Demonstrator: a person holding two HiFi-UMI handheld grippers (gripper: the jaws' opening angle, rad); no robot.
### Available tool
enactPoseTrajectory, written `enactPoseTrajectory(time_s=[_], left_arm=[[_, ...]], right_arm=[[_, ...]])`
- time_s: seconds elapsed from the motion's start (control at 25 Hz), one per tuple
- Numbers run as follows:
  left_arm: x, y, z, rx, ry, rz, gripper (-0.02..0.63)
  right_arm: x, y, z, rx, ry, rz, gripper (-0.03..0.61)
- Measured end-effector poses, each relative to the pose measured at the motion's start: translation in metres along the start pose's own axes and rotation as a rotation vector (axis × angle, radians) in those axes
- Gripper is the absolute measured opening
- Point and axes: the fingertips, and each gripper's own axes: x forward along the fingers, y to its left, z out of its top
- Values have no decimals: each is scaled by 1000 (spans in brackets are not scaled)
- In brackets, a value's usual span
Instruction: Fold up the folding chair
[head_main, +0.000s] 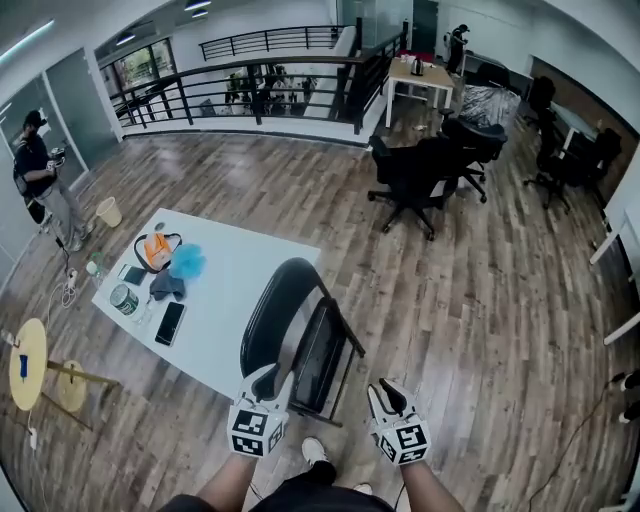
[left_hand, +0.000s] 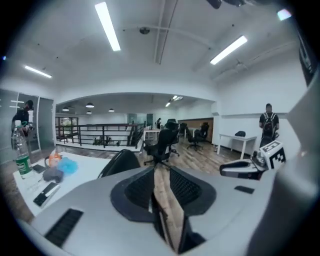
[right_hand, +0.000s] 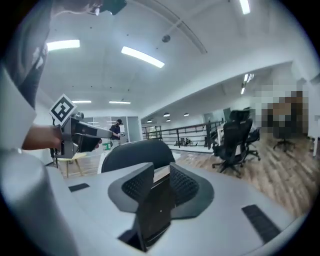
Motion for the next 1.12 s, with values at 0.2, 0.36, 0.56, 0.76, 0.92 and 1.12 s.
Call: enactPoseTrajectory(time_s=[0.2,0.36,0.56,0.76,0.92,1.12], left_arm=[[-7,-107,36,-22,-174,-122,6],[-21,-179,38,-15,-209,-205,5],[-38,-224,34,-34,-253,-204,5],[-56,-263,35,-61,-271,-202,5],[-68,-279,19,-70,-243,-216,5],[-82,-294,15,-44,-238,-227,5]], right_arm=[[-112,-47,47,-143,-104,-277,15],[-181,-63,61,-179,-134,-411,14],[-230,-69,59,-151,-164,-477,14],[-271,-70,64,-151,-196,-508,14],[-294,-63,60,-150,-204,-521,14],[-315,-47,66,-136,-252,-489,14]])
